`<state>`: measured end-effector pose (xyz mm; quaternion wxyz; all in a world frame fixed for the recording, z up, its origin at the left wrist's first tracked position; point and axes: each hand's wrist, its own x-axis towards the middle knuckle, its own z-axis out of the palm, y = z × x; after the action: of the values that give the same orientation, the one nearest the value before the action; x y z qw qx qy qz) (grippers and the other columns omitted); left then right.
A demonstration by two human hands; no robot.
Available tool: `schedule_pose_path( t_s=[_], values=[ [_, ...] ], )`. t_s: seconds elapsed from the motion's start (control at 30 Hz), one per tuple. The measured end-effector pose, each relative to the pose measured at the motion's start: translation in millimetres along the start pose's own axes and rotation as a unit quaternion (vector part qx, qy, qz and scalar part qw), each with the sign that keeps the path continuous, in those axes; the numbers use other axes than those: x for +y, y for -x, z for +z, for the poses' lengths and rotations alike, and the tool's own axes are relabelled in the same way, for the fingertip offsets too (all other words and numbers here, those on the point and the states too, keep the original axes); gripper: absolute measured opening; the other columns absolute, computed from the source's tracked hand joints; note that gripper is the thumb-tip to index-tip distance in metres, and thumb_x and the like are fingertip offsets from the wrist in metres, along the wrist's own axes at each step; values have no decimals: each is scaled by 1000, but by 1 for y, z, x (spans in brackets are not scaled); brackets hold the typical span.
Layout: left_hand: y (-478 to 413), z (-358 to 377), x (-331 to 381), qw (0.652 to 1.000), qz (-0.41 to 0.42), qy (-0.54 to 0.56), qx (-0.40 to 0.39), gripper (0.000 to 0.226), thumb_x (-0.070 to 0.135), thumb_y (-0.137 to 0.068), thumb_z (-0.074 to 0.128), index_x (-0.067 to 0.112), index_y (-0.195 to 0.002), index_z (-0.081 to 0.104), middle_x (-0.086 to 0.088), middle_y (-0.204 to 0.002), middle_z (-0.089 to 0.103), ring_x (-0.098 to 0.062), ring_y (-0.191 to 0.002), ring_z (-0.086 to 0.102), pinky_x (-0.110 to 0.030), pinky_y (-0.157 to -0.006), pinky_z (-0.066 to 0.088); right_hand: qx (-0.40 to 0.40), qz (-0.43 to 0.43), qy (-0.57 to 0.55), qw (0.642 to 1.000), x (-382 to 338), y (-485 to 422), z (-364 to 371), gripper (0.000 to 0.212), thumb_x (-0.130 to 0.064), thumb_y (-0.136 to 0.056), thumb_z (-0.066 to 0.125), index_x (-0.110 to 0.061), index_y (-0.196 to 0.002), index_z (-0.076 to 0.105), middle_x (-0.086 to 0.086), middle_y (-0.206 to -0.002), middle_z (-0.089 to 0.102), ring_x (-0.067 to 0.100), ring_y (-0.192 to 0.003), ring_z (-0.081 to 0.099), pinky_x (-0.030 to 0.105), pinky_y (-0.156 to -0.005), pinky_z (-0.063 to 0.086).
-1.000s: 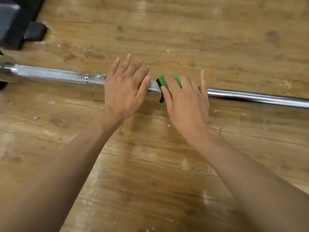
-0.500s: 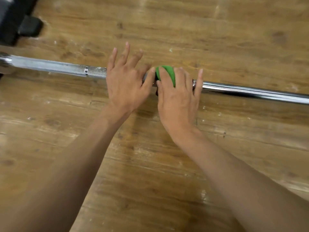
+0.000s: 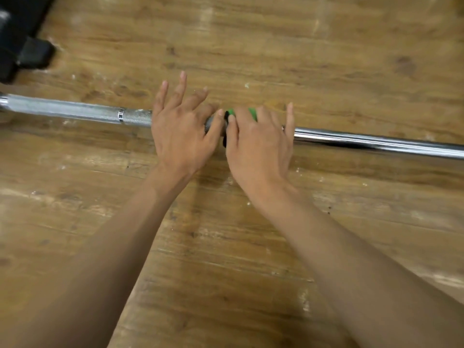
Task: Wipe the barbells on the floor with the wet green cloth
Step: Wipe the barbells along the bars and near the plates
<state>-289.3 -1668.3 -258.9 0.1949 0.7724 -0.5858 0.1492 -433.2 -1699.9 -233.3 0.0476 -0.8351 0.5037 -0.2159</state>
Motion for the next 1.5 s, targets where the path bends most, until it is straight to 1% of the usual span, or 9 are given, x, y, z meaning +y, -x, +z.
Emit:
schedule_pose_path(
  t_s=[0.1, 0.33, 0.53, 0.63, 0.87, 1.0, 1.13, 1.37, 1.5],
  values=[
    [8, -2, 2, 1000, -6, 11, 22, 41, 42, -105, 47, 21, -105, 83, 2, -123, 76, -31, -146, 47, -52, -123, 27, -5, -12, 29, 999, 43, 15, -20, 31, -37, -106, 43, -24, -113, 70, 6, -98, 66, 30, -96, 63, 55, -126, 20],
    [41, -12, 7, 998, -12, 27, 50, 37, 37, -104, 51, 18, -105, 82, 4, -113, 78, -30, -142, 52, -58, -120, 26, -28, 184, 78, 979, 119, 44, -64, 39, -34, -101, 39, -14, -105, 72, 20, -97, 65, 40, -100, 59, 58, -125, 18],
    [80, -34, 14, 999, -3, 24, 24, 47, 41, -108, 42, 14, -124, 76, -1, -127, 74, -29, -148, 44, -58, -122, 25, -53, 34, -12, 998, 2, 72, -37, 32, -34, -103, 43, -24, -110, 72, 7, -94, 62, 32, -92, 60, 54, -126, 22],
    [100, -48, 17, 1000, 0, 22, 10, 51, 43, -109, 37, 13, -132, 71, -3, -133, 71, -30, -152, 38, -55, -124, 23, -57, -28, -15, 998, 18, 95, -49, 32, -35, -105, 44, -26, -121, 69, 4, -105, 66, 28, -98, 63, 53, -127, 20],
    [148, -74, 30, 999, -21, 4, -29, 58, 41, -109, 27, 9, -143, 61, -10, -154, 53, -36, -156, 26, -60, -124, 19, 28, 163, 19, 986, 78, 155, -84, 25, -22, -100, 52, -13, -109, 74, 16, -102, 63, 37, -98, 57, 57, -120, 28],
    [175, -89, 31, 997, -7, -23, -72, 61, 41, -111, 19, 9, -157, 43, -14, -166, 35, -40, -158, 20, -63, -125, 16, -58, 39, -47, 996, -14, 157, -68, 22, -27, -101, 52, -24, -109, 72, 3, -96, 62, 27, -93, 58, 53, -125, 26],
    [192, -104, 30, 994, 2, -25, -110, 62, 42, -112, 15, 7, -159, 38, -15, -168, 31, -40, -158, 17, -61, -126, 12, -80, -82, -43, 992, 17, 176, -74, 29, -34, -107, 49, -23, -124, 71, 4, -105, 68, 25, -93, 64, 51, -123, 30],
    [217, -116, 34, 992, -2, -13, -128, 64, 43, -110, 17, 7, -162, 28, -17, -170, 23, -43, -158, 11, -63, -126, 6, -38, 102, -2, 994, 61, 211, -104, 28, -28, -105, 50, -17, -114, 74, 8, -103, 68, 28, -96, 57, 52, -117, 31],
    [226, -125, 35, 987, 10, -37, -153, 65, 45, -110, 22, 7, -163, 24, -17, -171, 20, -44, -159, 9, -62, -127, 7, -109, 28, -45, 993, -24, 191, -86, 30, -34, -106, 44, -23, -103, 72, 2, -88, 66, 27, -82, 61, 43, -100, 41]
  ],
)
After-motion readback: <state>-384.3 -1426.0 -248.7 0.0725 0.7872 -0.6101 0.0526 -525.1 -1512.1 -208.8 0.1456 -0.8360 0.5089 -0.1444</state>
